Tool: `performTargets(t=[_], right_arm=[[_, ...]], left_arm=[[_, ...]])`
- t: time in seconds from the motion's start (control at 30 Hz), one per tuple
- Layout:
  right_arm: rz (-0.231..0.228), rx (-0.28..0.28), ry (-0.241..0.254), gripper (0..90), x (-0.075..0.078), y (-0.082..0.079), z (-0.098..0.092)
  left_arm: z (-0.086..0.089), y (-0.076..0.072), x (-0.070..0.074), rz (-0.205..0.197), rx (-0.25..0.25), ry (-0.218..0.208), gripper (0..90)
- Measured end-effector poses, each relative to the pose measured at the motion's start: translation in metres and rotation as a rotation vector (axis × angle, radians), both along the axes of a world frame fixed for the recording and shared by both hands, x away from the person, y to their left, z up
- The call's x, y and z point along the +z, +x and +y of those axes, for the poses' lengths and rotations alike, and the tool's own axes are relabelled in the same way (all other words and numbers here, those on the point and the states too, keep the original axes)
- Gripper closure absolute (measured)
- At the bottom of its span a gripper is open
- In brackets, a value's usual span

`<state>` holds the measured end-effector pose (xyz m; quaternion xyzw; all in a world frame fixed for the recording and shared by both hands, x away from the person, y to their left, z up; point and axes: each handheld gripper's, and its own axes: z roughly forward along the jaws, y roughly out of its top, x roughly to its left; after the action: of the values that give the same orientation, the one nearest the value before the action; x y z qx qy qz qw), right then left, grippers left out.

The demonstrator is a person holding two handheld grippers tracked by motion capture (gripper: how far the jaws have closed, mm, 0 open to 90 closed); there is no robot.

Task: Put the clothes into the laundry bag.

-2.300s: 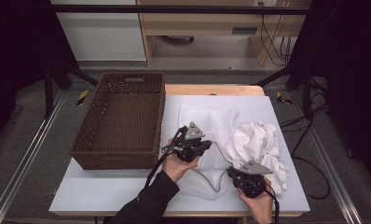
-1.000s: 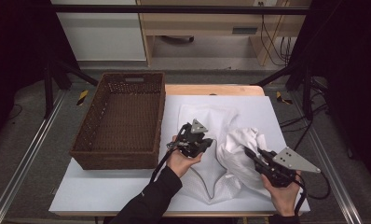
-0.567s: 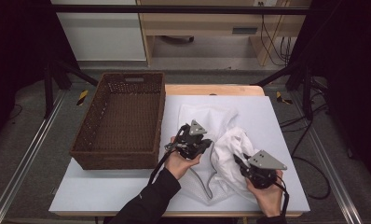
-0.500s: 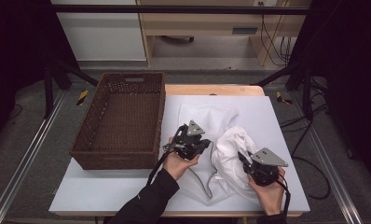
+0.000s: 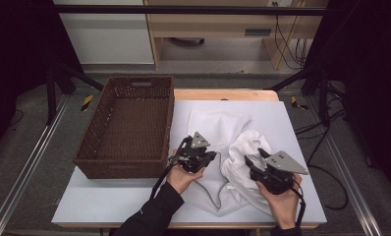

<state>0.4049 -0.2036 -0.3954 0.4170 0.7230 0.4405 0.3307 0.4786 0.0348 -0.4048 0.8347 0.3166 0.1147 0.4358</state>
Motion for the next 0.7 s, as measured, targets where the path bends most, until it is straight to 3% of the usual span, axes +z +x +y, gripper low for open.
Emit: performTargets(t=[0.03,0.07,0.1,0.23,0.4,0.47,0.57,0.63,0.7], right_arm=[[0.031,-0.002,-0.029,42.7,-0.003,0.002,0.008],[0.033,-0.011,-0.049,40.0,-0.009,0.005,0.016],[0.029,-0.016,-0.053,36.7,-0.012,0.007,0.019],[0.105,0.022,-0.047,21.3,-0.033,0.017,0.030],[0.205,-0.010,-0.101,20.4,-0.067,0.033,0.032],[0.212,-0.019,-0.146,30.4,-0.075,0.036,0.031],[0.227,-0.047,-0.183,56.9,-0.079,0.040,0.029],[0.249,-0.059,-0.156,72.5,-0.077,0.041,0.024],[0.258,-0.060,-0.109,77.1,-0.074,0.041,0.018]], left_arm=[[0.000,0.000,0.000,0.000,0.000,0.000,89.4],[0.001,0.000,0.000,-0.001,0.002,0.001,89.4],[0.002,0.000,0.000,0.000,0.001,-0.001,89.4],[0.004,0.000,0.000,0.000,0.003,-0.002,89.4],[0.008,0.001,0.000,-0.001,0.009,-0.009,89.4],[0.009,0.001,0.000,0.003,0.010,-0.010,89.4],[0.010,0.001,-0.001,0.004,0.004,-0.018,89.4],[0.009,0.001,0.000,0.005,0.002,-0.019,89.4],[0.008,0.002,0.000,0.005,0.002,-0.013,89.4]])
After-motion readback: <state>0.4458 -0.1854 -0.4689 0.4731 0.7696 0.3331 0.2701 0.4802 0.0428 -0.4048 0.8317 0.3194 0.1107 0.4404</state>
